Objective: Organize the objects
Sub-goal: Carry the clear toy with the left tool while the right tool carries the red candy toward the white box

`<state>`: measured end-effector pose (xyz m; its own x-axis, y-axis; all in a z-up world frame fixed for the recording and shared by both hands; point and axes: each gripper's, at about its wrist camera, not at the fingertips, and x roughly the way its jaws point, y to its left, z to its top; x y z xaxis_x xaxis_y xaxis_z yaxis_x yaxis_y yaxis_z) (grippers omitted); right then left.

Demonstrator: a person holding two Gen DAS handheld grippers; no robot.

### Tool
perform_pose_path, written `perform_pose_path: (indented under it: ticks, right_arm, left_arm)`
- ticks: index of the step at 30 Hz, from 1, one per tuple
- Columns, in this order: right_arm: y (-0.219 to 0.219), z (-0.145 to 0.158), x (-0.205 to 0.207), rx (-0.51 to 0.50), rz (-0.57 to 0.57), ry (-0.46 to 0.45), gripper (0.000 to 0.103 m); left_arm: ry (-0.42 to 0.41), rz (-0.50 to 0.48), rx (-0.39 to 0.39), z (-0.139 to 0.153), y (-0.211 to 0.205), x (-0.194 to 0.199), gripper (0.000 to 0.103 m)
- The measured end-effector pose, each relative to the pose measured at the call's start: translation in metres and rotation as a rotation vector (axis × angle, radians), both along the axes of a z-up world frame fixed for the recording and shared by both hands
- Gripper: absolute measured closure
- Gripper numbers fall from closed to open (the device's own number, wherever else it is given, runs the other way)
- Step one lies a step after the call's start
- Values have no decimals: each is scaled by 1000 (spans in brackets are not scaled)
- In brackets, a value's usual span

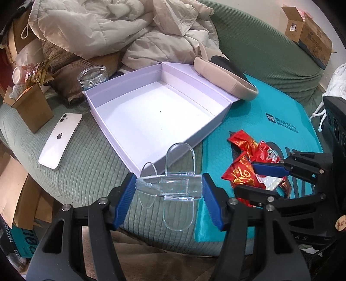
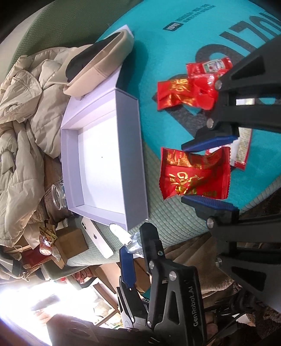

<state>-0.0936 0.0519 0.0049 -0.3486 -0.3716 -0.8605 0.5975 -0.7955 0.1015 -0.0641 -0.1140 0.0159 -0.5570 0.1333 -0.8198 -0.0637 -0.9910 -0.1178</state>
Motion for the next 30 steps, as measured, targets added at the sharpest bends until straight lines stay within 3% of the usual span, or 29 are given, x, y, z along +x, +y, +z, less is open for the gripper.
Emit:
perform_pose_path:
  ticks: [19, 30]
  right_arm:
    - [-2, 14, -48, 12, -4, 21, 62]
    - [-13, 25, -87, 11, 24, 55, 62]
  left_arm:
    - [-5, -50, 7, 4, -2, -50, 43]
    - [-7, -31, -13, 1, -13, -77, 43]
